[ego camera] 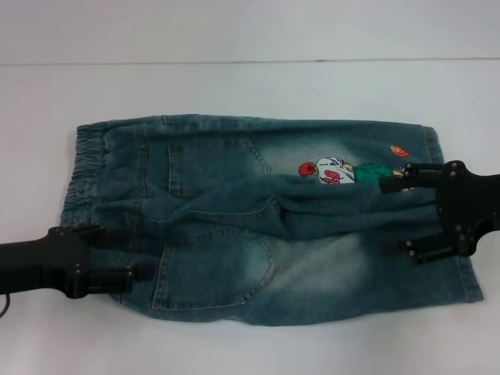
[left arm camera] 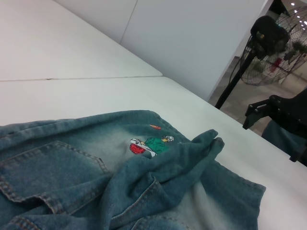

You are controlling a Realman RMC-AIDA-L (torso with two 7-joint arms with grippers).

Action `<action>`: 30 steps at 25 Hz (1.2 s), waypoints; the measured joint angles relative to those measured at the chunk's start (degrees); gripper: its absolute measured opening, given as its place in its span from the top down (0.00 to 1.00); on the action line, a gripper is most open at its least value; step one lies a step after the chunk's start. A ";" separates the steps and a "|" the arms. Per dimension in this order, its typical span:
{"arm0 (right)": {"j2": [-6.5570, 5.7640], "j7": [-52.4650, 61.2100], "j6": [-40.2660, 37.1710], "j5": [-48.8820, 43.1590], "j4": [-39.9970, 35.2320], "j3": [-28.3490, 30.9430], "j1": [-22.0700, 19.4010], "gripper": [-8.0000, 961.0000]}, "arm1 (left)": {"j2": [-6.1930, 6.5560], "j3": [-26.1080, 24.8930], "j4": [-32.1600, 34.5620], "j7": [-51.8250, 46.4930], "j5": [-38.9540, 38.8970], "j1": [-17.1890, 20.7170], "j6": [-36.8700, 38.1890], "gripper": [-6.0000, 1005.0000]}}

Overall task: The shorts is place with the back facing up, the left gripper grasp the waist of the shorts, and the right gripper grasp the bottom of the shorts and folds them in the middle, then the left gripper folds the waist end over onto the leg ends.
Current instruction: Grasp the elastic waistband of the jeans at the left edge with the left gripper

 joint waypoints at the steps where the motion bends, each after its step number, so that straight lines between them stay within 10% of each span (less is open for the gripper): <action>1: 0.00 -0.01 0.05 0.00 -0.02 -0.01 0.00 0.02 | 0.00 0.00 0.00 0.00 0.00 0.00 0.00 0.07; 30: 0.61 -1.74 2.52 -0.01 0.12 -0.04 0.20 0.02 | 0.17 -8.45 6.73 -11.12 11.31 2.62 -3.04 0.07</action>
